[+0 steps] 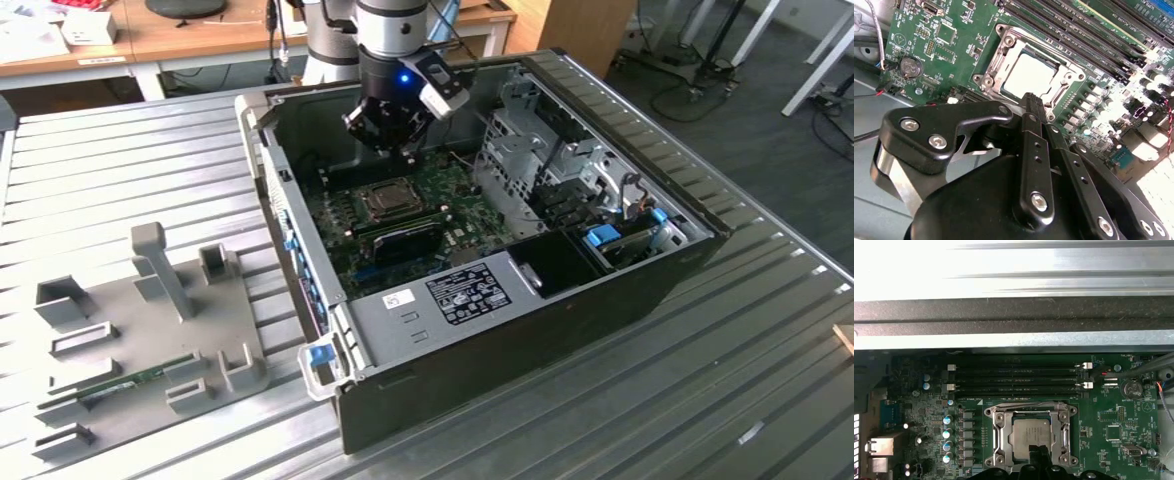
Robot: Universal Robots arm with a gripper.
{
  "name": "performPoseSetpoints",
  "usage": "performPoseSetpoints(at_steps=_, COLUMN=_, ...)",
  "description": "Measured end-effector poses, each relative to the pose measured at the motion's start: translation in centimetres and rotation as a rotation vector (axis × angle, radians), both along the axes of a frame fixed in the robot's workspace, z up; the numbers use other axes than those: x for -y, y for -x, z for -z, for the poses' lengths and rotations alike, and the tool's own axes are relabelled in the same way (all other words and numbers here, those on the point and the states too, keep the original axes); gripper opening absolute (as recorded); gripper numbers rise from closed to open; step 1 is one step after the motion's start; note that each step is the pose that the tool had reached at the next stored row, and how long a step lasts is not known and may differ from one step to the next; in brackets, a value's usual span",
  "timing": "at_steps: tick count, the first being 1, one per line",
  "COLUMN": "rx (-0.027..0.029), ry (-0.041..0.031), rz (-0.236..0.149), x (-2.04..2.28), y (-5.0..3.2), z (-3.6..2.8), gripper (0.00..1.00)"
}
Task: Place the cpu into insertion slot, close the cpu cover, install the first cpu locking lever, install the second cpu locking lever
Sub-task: 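Install the second cpu locking lever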
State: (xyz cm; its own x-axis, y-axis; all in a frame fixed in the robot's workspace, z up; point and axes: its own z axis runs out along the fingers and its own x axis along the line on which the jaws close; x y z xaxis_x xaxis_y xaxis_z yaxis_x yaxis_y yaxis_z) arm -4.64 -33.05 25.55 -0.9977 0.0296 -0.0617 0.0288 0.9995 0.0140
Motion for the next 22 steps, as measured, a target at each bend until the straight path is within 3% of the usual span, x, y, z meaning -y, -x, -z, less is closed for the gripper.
performPoseSetpoints(at_steps=22, rx=0.0000, ry=0.0001, rz=0.000, x=0.00, y=0.00, z=-1.29, gripper=0.10)
